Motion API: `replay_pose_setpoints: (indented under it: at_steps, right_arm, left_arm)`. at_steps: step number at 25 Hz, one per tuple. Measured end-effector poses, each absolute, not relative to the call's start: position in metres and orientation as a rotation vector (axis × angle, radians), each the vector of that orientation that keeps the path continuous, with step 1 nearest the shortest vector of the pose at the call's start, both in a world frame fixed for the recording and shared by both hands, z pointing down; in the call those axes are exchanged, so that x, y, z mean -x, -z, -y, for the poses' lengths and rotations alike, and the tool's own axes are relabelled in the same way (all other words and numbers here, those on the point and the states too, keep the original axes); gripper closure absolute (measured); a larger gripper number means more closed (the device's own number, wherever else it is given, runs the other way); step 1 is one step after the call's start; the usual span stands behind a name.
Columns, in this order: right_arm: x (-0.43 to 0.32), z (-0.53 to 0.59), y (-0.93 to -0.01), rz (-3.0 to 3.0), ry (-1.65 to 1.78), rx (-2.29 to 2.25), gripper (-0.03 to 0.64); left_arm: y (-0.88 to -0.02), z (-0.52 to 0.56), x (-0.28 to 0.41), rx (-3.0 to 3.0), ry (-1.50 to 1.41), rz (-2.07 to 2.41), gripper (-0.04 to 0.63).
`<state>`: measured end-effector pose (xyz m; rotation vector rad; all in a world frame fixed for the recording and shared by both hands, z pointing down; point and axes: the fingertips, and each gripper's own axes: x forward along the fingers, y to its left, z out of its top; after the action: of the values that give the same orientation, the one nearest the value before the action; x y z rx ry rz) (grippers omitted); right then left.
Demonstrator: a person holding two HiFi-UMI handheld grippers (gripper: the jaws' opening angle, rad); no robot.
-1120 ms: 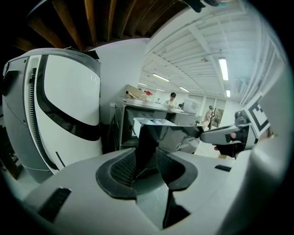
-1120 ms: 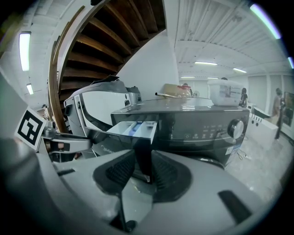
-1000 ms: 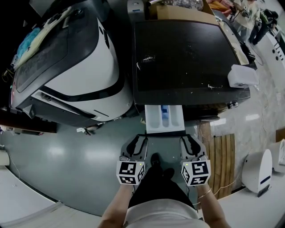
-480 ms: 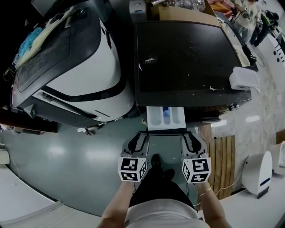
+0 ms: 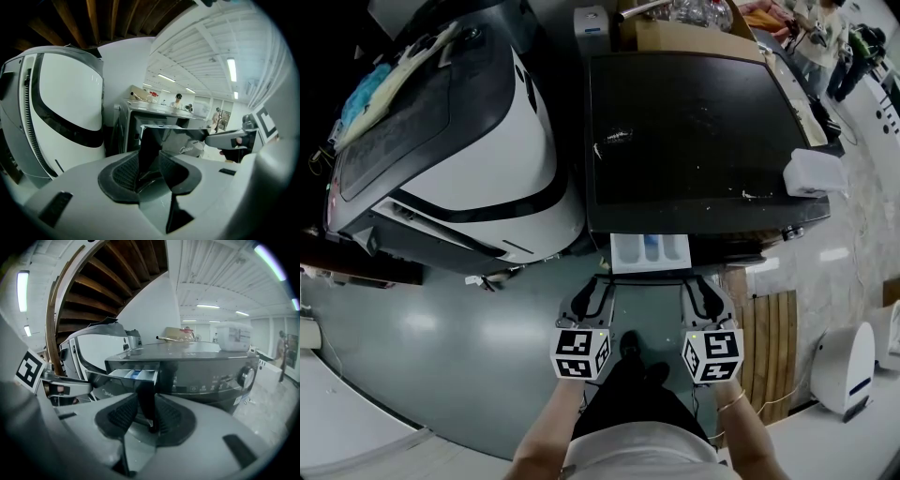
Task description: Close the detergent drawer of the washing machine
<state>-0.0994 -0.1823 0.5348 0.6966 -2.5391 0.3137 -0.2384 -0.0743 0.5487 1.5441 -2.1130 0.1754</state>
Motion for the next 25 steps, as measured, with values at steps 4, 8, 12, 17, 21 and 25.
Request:
replay_pose_setpoints:
  at_steps: [4,8,12,17,21,25]
  right_arm:
    - [0.105,0.188,-0.535,2.539,-0.312,-0.705,0.512]
    - [0.111,0.194,-0.534,2.541,-0.313,-0.715,0.512]
    - [0.114,0.198,-0.533,2.543,-0.31,-0.723,0.512]
    - [0.119,0.203,-0.533,2.543,-0.313,-0.726,0.512]
    - [0.125,0.208,-0.533,2.54,-0.318,-0.736,0.512]
    - [0.13,0.214,-0.533,2.539,-0.312,-0.741,0.512]
  left_arm:
    - [-0.549,0.08,0.244,-1.541,-0.171,2.115,0.469]
    - [-0.548,0.086,0.25,-1.54,-0.168,2.114,0.469]
    - [-0.548,0.09,0.253,-1.539,-0.164,2.119,0.469]
    - [-0.548,0.095,0.258,-1.536,-0.16,2.124,0.469]
    - [-0.547,0.101,0.264,-1.525,-0.156,2.132,0.469]
    - [-0.547,0.106,0.269,-1.52,-0.156,2.137,0.469]
